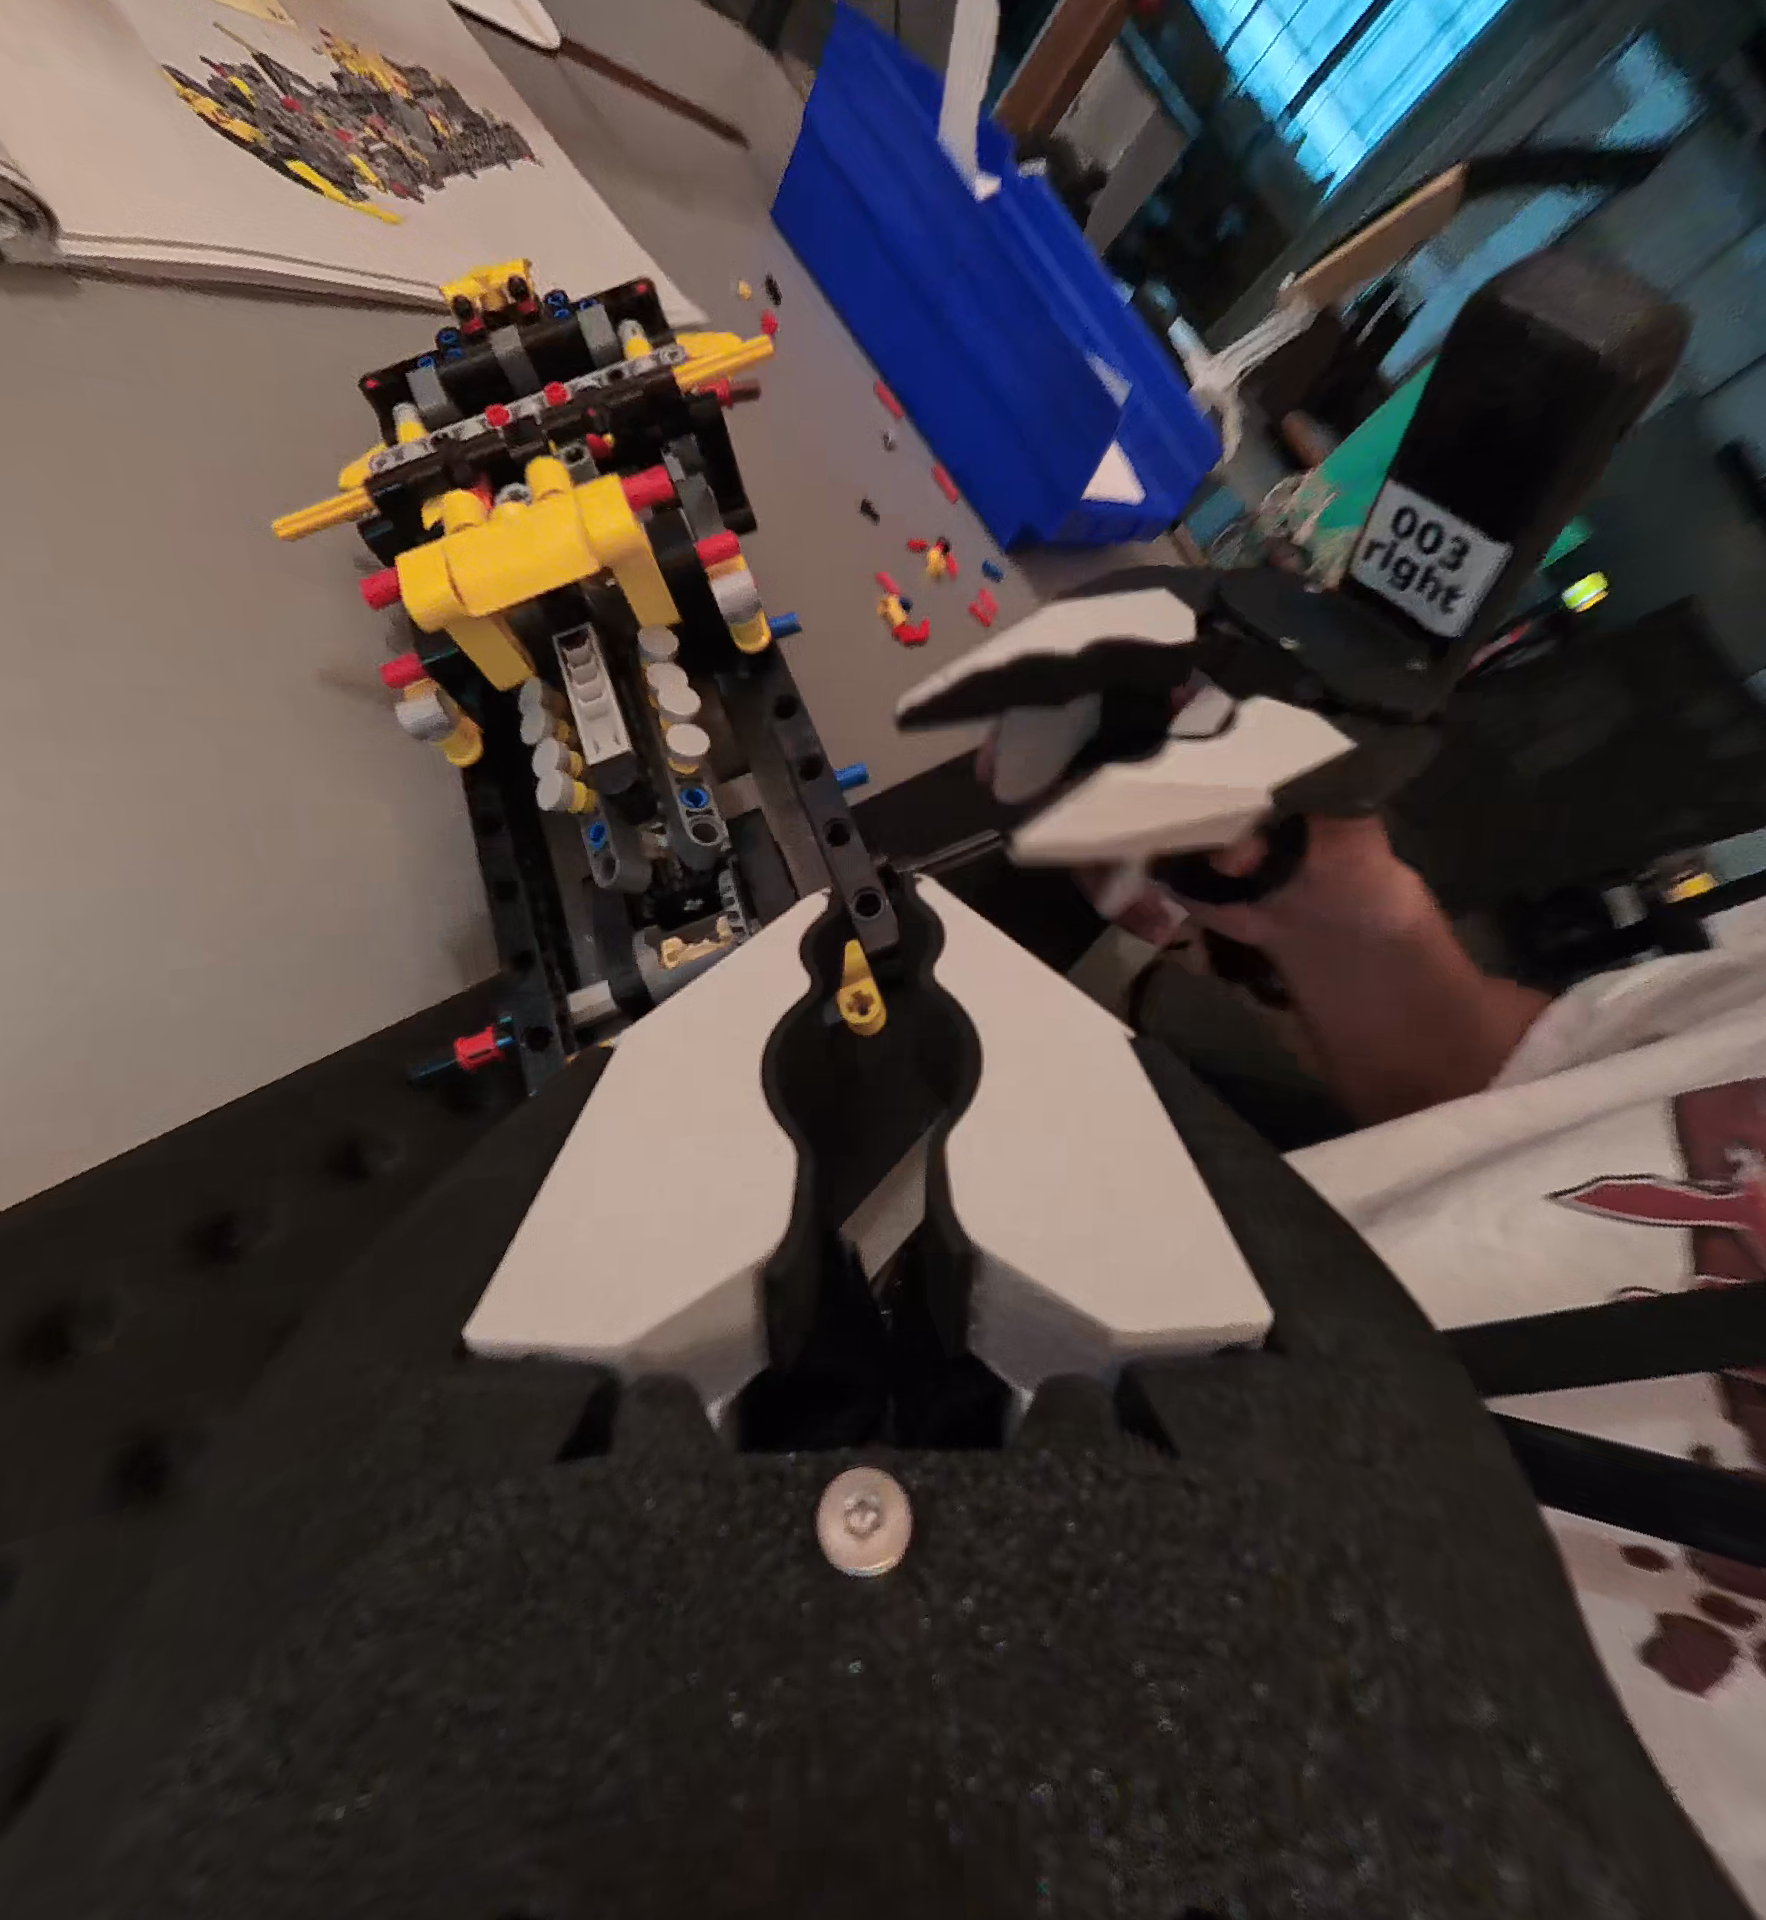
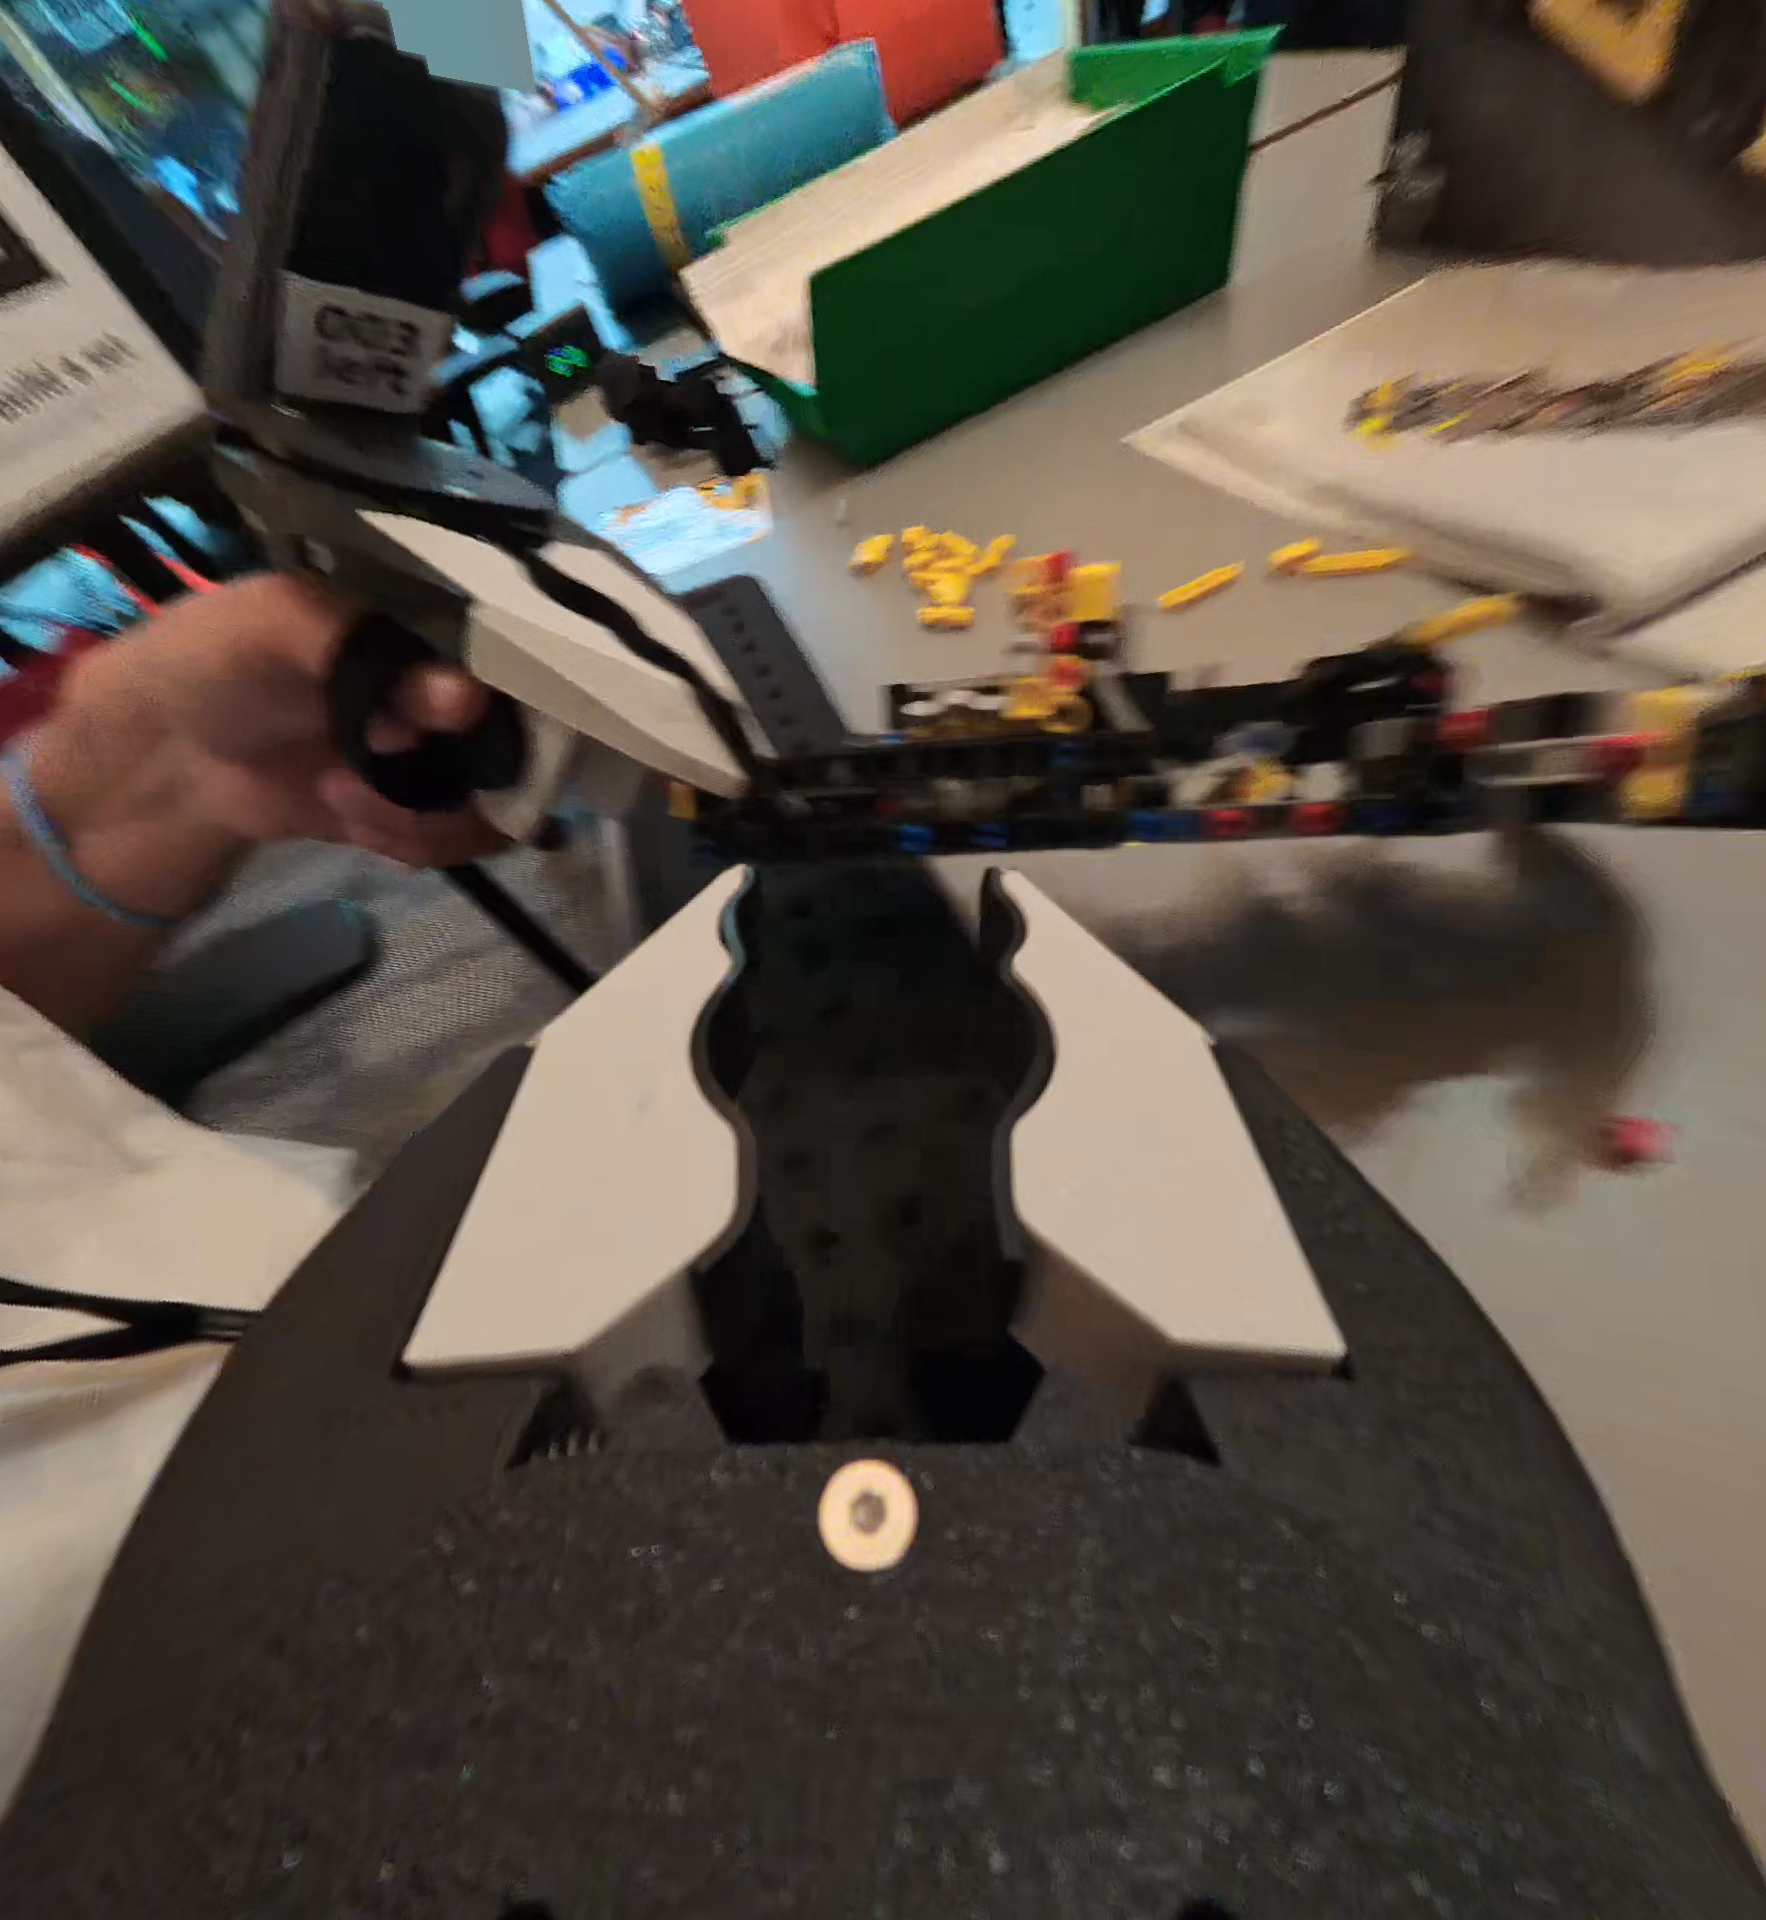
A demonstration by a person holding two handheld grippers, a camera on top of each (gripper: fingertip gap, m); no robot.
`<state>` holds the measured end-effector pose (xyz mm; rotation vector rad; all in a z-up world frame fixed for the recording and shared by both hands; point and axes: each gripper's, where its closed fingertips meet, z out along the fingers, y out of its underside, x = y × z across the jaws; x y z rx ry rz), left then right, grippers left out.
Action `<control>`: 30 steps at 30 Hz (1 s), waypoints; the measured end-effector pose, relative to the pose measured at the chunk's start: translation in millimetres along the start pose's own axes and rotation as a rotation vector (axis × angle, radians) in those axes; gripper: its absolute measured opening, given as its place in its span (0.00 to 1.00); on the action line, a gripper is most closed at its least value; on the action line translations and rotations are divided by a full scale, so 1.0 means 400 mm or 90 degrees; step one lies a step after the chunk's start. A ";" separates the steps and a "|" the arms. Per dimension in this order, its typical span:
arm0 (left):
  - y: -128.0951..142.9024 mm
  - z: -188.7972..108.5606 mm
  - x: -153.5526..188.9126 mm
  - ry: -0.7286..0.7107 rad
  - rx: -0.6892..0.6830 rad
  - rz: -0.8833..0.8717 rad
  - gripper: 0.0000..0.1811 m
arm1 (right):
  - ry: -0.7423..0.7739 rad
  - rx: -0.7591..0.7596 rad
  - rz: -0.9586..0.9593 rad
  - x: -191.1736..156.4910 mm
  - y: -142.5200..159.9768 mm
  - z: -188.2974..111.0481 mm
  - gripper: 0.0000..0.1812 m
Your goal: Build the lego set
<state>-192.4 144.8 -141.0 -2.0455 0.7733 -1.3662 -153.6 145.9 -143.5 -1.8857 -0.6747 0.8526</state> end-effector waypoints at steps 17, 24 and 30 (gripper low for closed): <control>-0.037 -0.019 -0.013 0.085 0.027 -0.098 0.05 | 0.244 -0.296 -0.055 0.419 0.152 -0.037 0.07; -0.032 -0.015 -0.011 0.085 0.015 -0.094 0.06 | 0.230 -0.335 -0.025 0.424 0.145 -0.029 0.06; -0.040 -0.015 -0.009 0.094 0.018 -0.102 0.05 | 0.240 -0.387 -0.051 0.428 0.155 -0.022 0.06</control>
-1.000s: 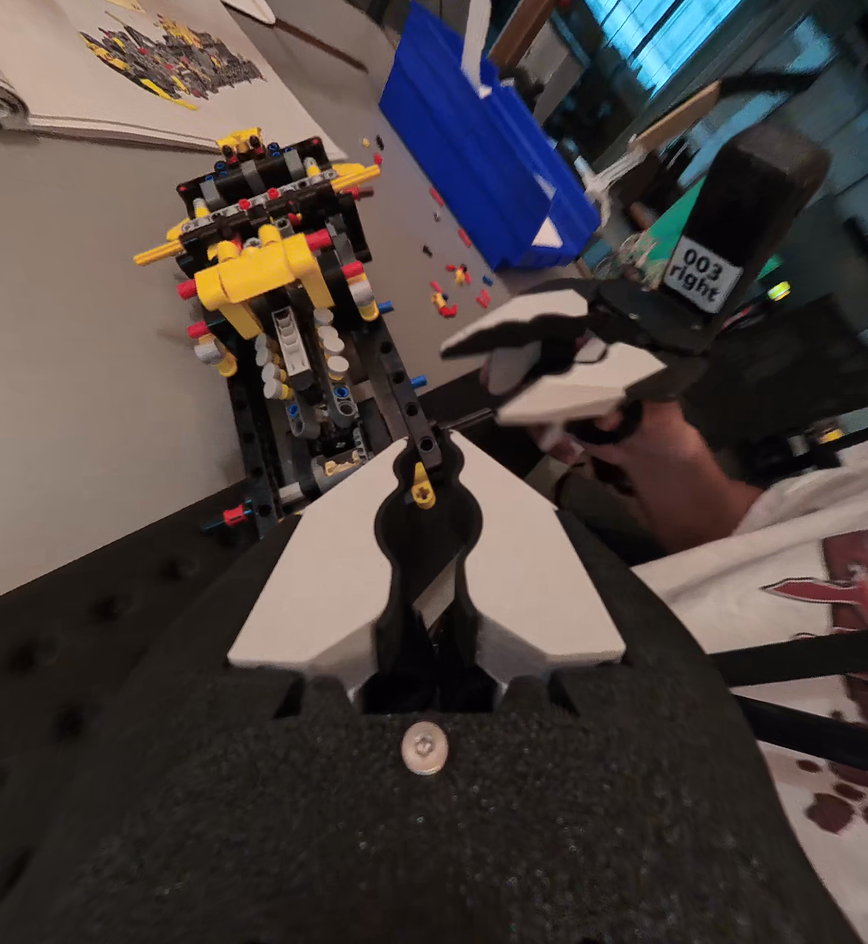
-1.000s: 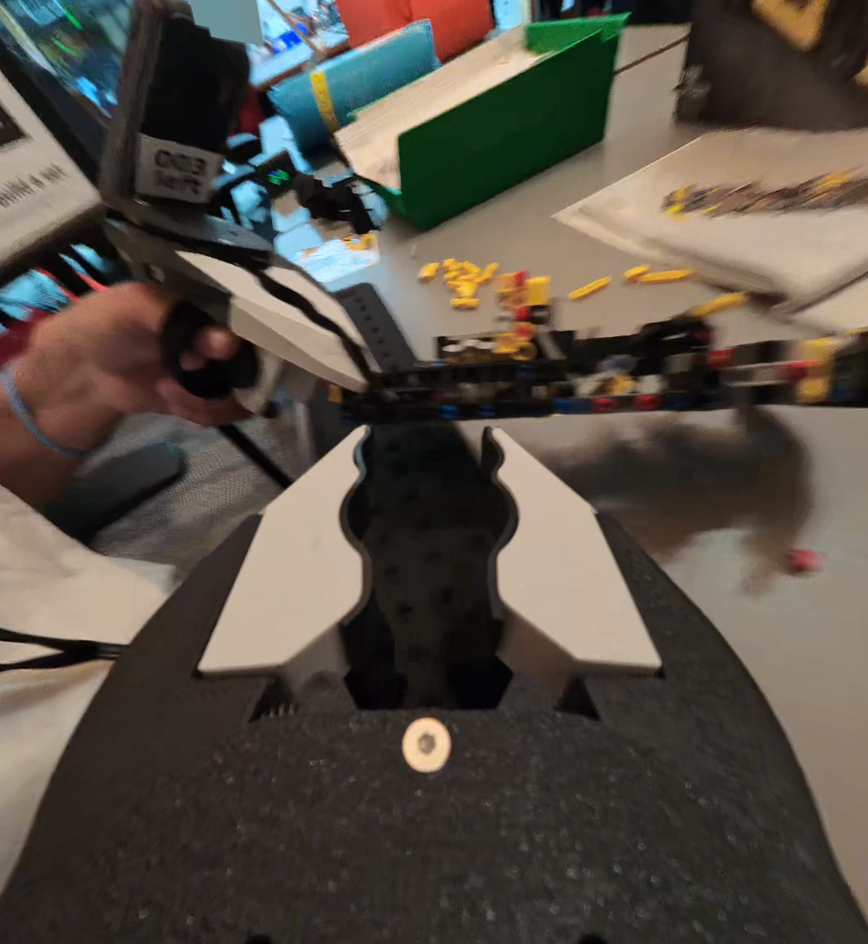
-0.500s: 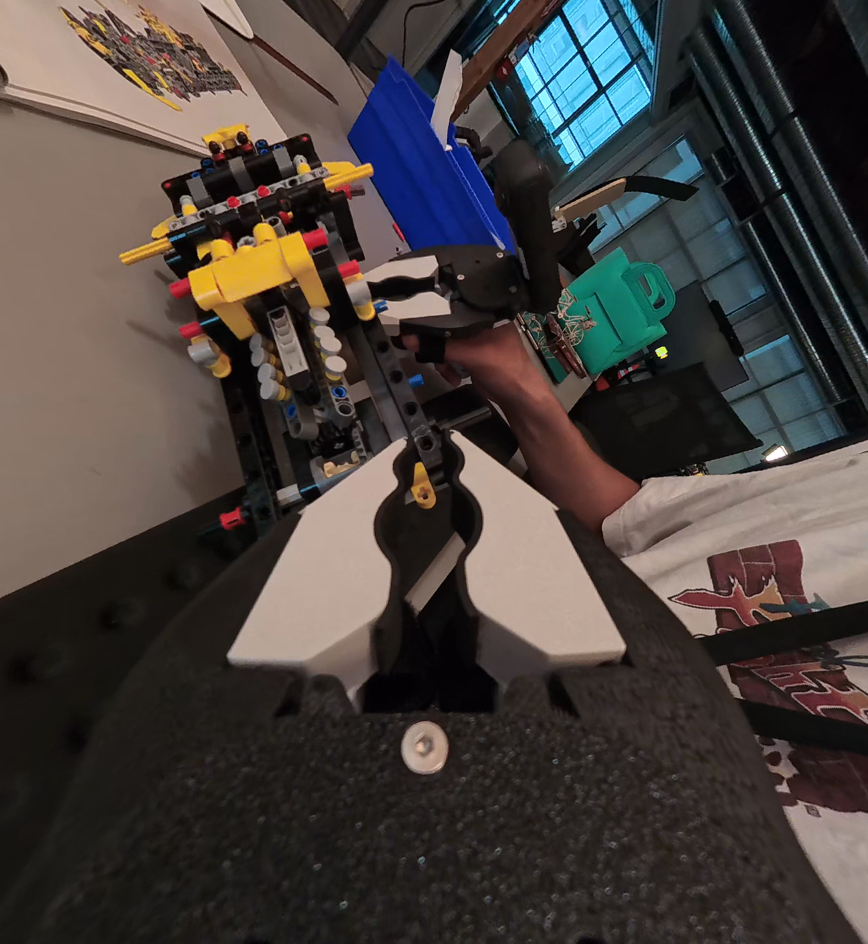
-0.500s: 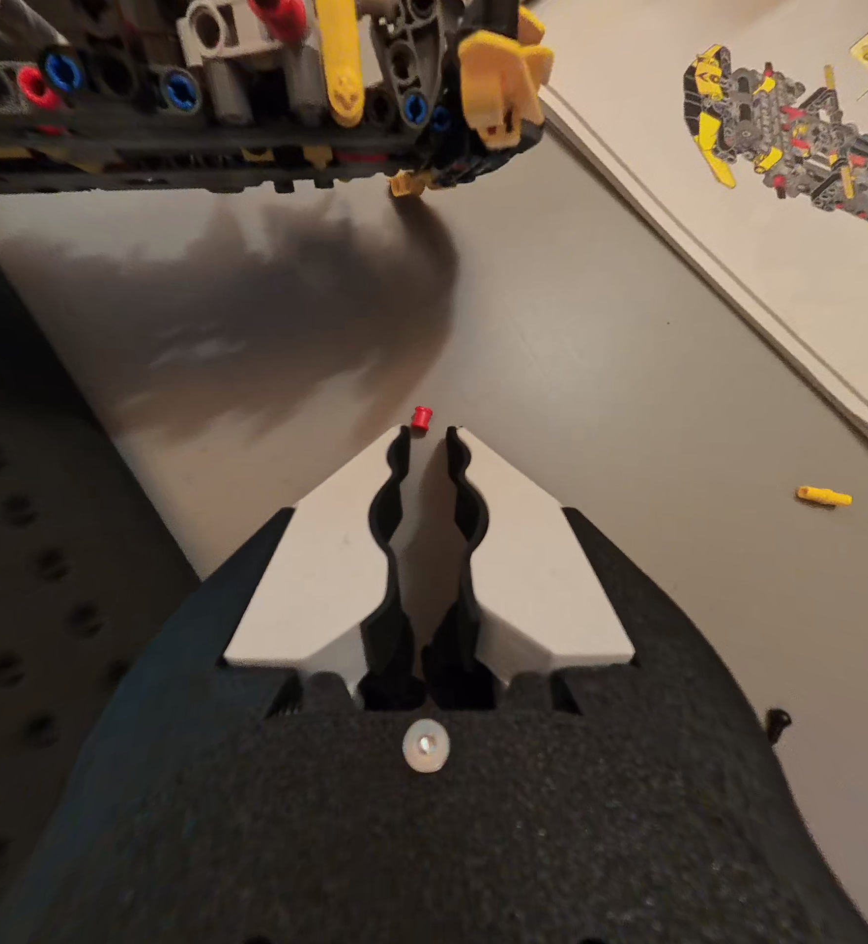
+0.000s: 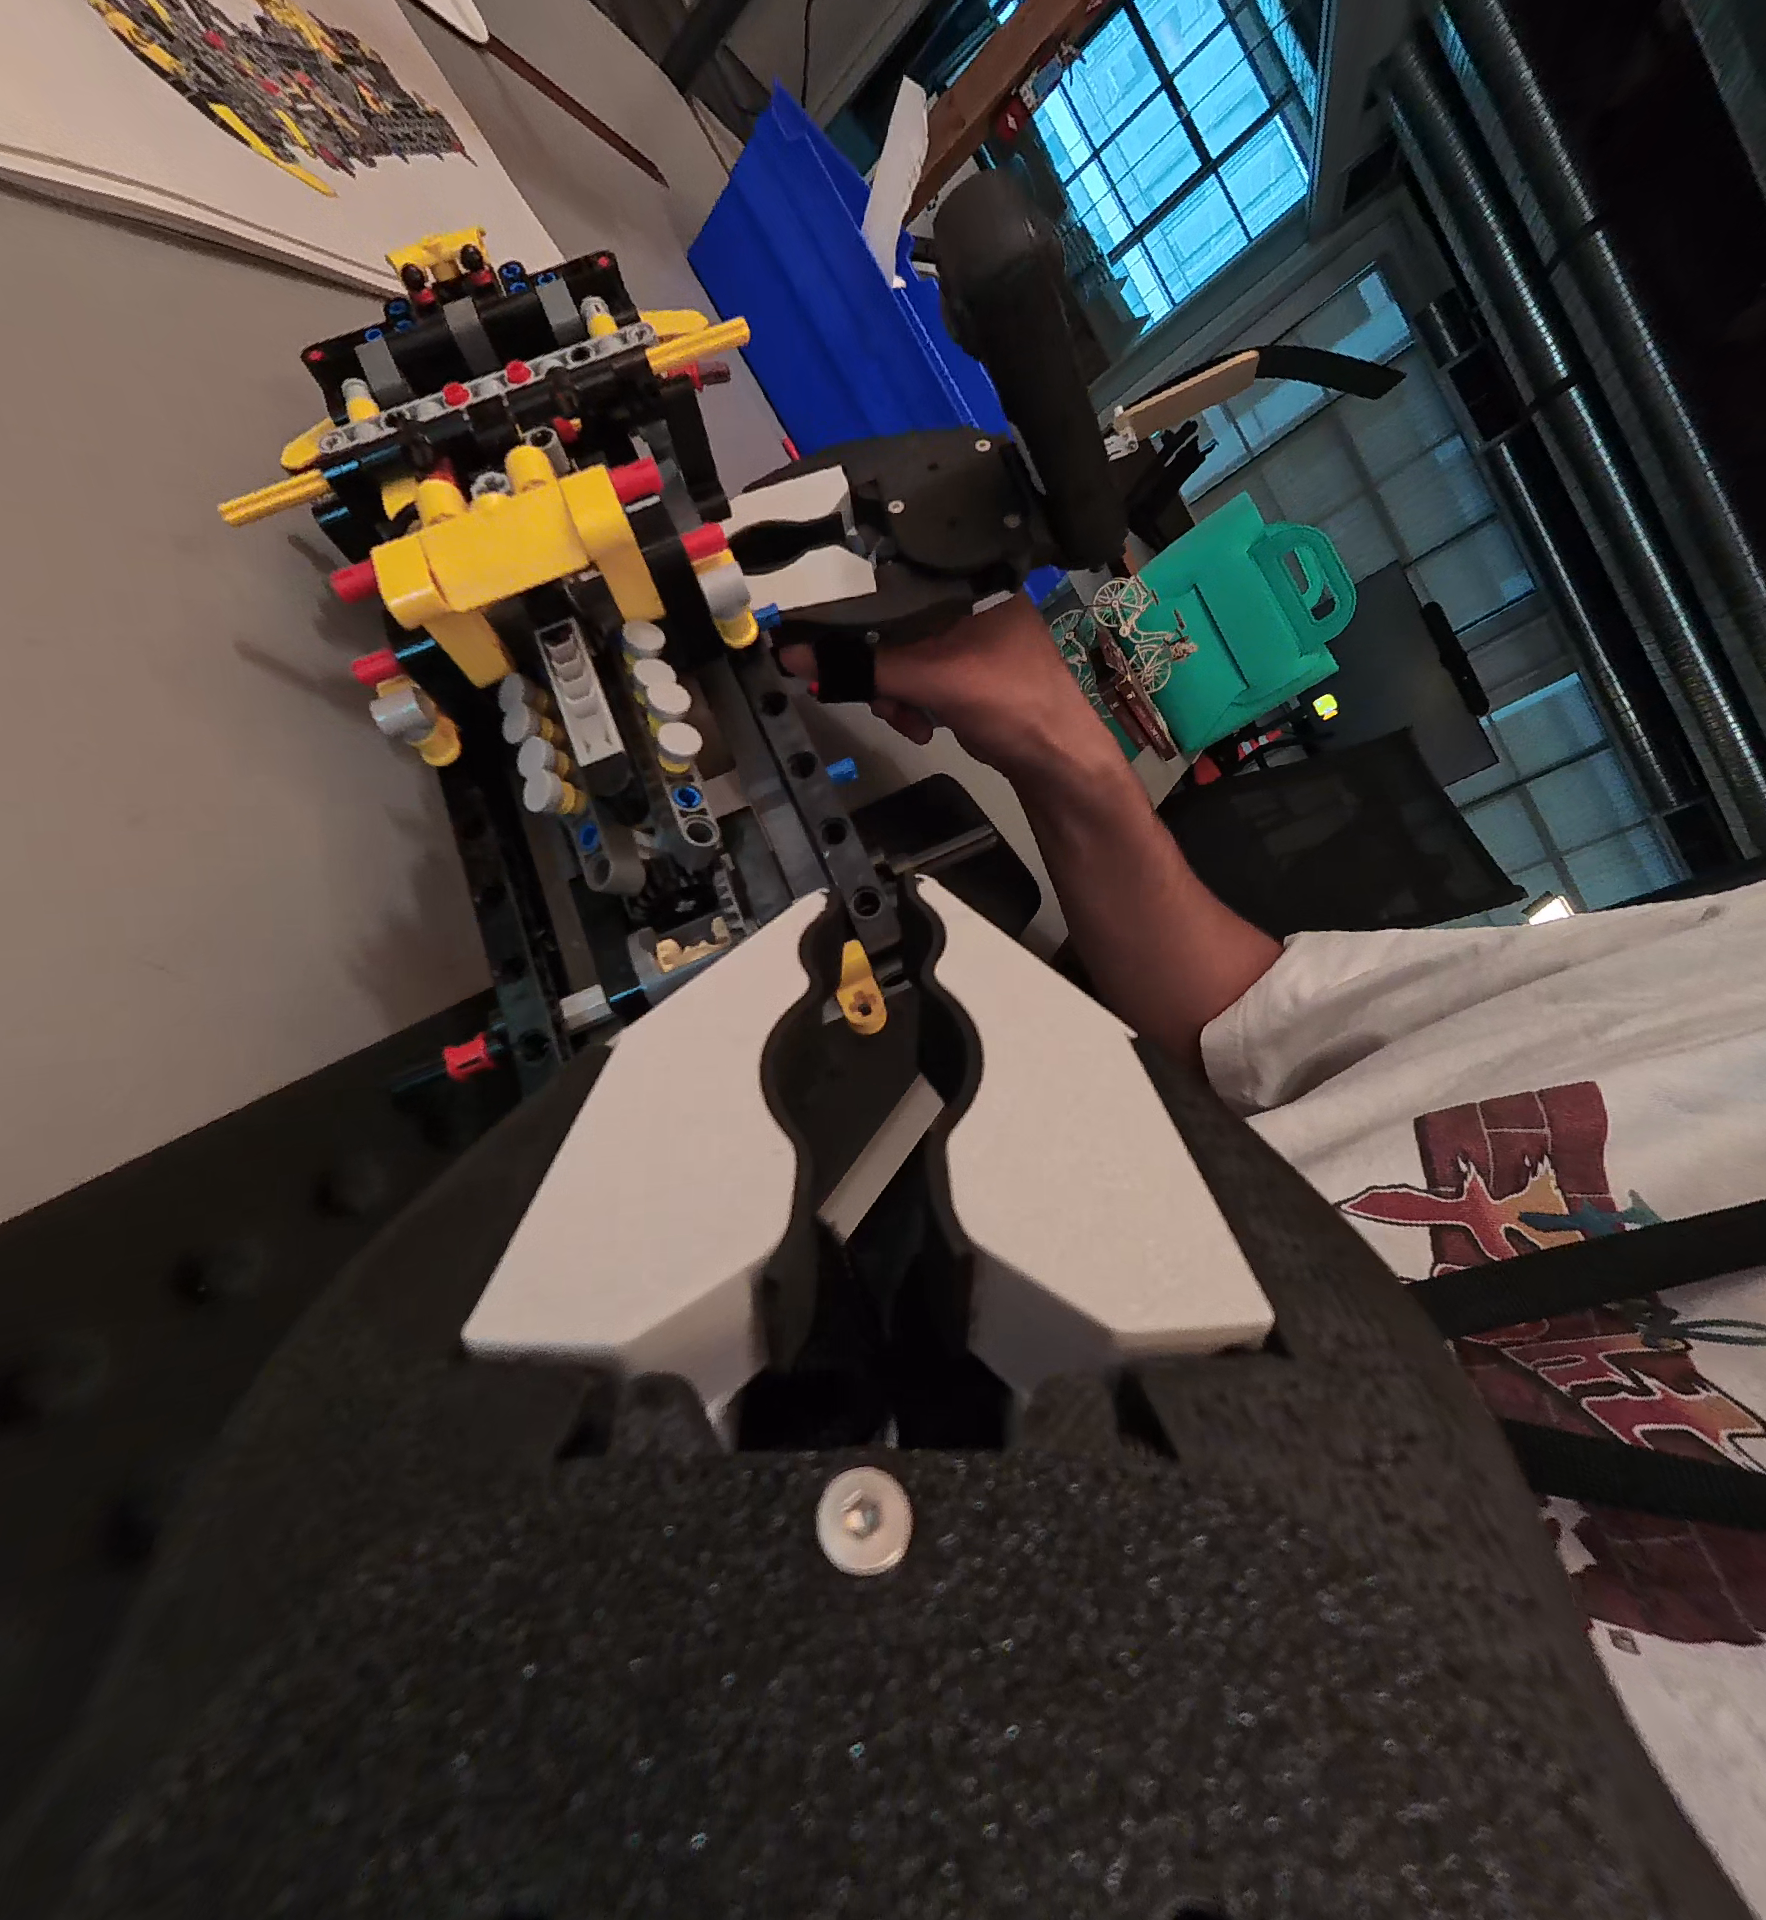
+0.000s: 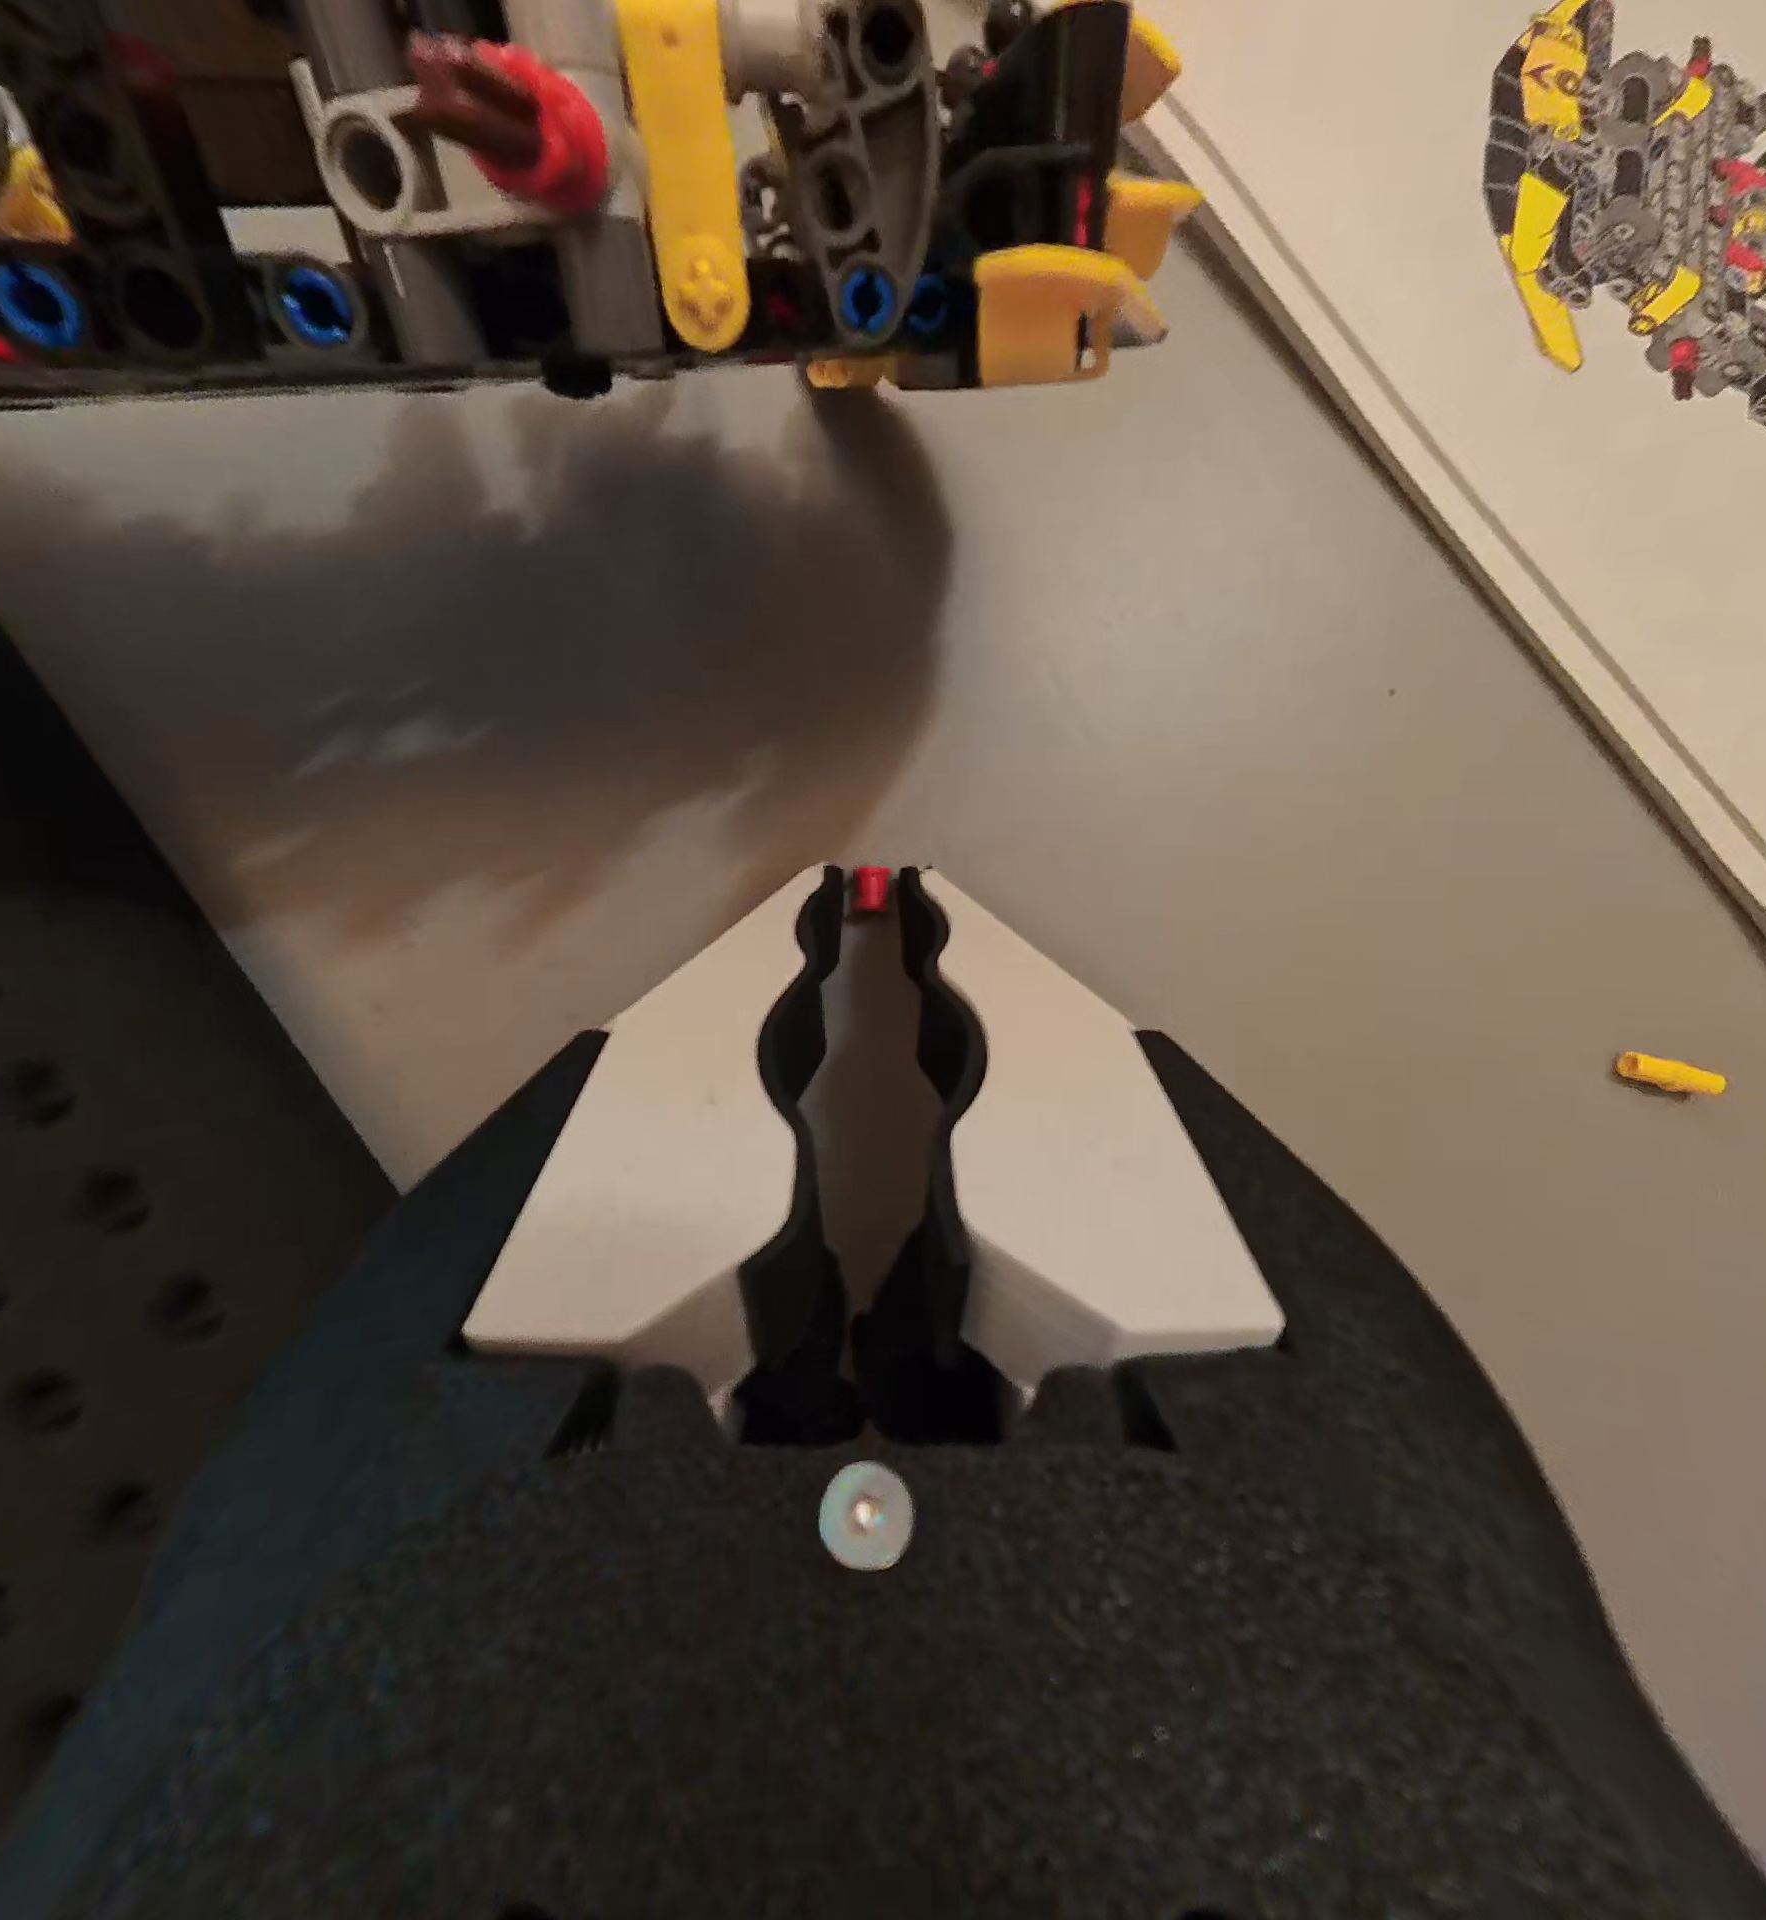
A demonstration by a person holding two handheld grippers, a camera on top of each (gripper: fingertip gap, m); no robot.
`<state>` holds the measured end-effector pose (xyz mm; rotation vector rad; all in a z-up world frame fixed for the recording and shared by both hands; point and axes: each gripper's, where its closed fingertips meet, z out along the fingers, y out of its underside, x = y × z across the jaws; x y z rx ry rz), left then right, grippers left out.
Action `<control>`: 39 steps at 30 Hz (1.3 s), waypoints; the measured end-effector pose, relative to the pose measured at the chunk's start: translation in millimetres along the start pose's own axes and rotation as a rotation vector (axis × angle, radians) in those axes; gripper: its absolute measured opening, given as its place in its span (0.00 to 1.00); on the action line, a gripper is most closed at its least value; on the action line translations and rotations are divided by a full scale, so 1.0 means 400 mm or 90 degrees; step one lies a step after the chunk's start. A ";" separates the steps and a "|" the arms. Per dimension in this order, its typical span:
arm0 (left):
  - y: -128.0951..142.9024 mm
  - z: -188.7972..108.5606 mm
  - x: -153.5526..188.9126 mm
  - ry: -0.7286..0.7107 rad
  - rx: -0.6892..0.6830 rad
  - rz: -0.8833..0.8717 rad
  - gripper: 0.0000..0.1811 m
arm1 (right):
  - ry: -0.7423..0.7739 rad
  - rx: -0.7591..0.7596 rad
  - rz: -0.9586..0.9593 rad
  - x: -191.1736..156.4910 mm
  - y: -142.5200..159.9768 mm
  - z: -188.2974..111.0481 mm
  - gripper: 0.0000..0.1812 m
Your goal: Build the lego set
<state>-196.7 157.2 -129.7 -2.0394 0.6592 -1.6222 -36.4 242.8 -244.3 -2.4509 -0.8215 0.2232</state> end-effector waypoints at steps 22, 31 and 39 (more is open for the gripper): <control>-0.029 0.011 0.006 0.072 0.060 -0.121 0.05 | -0.417 0.623 -0.021 -0.423 -0.272 -0.273 0.03; -0.029 0.012 0.008 0.095 0.068 -0.138 0.06 | -0.424 0.625 0.013 -0.402 -0.264 -0.272 0.03; -0.026 0.005 0.007 0.116 0.074 -0.156 0.05 | -0.422 0.649 -0.026 -0.416 -0.262 -0.276 0.03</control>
